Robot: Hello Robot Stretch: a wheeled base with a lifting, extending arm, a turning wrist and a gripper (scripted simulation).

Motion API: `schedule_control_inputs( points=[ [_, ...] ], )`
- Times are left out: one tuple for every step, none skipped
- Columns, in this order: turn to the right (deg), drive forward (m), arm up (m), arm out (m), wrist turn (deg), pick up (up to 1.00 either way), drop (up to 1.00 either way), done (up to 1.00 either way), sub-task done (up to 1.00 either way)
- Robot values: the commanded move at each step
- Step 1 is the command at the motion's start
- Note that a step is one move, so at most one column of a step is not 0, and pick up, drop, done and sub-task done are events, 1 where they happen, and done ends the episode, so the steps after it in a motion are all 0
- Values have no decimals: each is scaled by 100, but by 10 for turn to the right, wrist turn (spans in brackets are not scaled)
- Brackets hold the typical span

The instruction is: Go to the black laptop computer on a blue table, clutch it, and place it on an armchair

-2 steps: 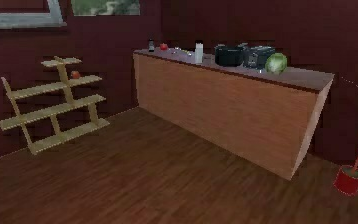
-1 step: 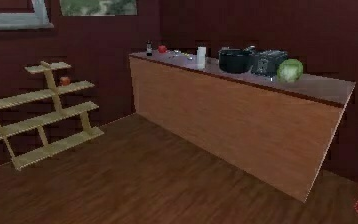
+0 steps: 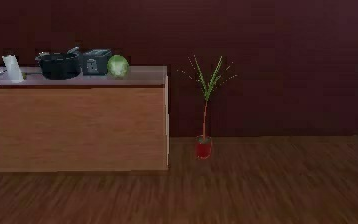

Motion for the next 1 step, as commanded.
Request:
schedule_control_inputs(
  points=[
    [150,0,0,0,0,0,0,0,0]
  ],
)
